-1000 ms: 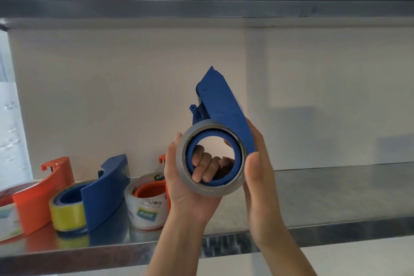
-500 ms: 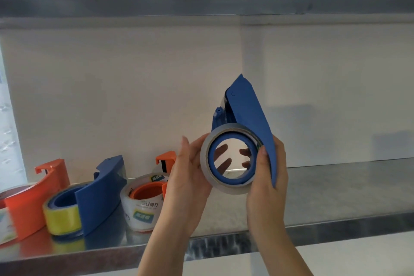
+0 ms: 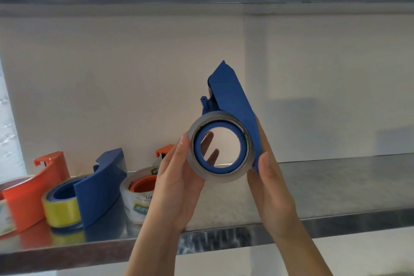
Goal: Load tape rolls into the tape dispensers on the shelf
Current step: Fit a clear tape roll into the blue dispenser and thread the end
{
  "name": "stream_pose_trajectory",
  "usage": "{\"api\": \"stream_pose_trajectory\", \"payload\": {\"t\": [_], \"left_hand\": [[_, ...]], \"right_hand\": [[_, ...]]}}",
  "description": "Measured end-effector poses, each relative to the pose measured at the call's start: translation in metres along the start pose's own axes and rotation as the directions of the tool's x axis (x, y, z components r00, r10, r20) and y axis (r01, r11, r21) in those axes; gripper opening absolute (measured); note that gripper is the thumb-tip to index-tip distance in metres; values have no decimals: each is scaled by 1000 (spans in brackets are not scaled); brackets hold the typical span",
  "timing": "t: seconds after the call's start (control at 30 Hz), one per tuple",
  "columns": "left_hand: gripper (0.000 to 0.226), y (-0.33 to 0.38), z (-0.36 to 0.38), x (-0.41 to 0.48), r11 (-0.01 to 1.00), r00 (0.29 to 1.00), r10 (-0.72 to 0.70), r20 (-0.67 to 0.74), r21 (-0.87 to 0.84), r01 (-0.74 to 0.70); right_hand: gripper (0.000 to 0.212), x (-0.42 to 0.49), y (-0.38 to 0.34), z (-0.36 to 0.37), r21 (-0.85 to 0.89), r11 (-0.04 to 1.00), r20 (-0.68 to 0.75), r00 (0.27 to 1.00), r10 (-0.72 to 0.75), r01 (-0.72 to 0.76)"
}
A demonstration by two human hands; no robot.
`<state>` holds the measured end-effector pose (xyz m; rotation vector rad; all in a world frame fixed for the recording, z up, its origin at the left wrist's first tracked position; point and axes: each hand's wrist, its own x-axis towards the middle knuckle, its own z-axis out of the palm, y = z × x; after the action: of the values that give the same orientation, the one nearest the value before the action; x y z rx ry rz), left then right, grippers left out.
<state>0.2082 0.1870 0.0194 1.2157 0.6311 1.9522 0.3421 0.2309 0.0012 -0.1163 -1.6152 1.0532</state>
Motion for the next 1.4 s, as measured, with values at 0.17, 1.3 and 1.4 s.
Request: {"api": "stream_pose_trajectory", "payload": {"t": [0.17,1.3,1.4], "left_hand": [[51,-3,0,0,991,999,50,-6,121,-49],[40,-36,2,-6,783,932,-255,-259,510,356],[40,-38,0,-4,784,926,-261,-271,500,368]], "right_hand": [[84,1,1,-7,-78,997,10,1000,26,-26],[61,-10,11,-16,-611,675,-290,911,294,-413],[60,-9,11,-16,-629,663,-289,914,285,-406]]}}
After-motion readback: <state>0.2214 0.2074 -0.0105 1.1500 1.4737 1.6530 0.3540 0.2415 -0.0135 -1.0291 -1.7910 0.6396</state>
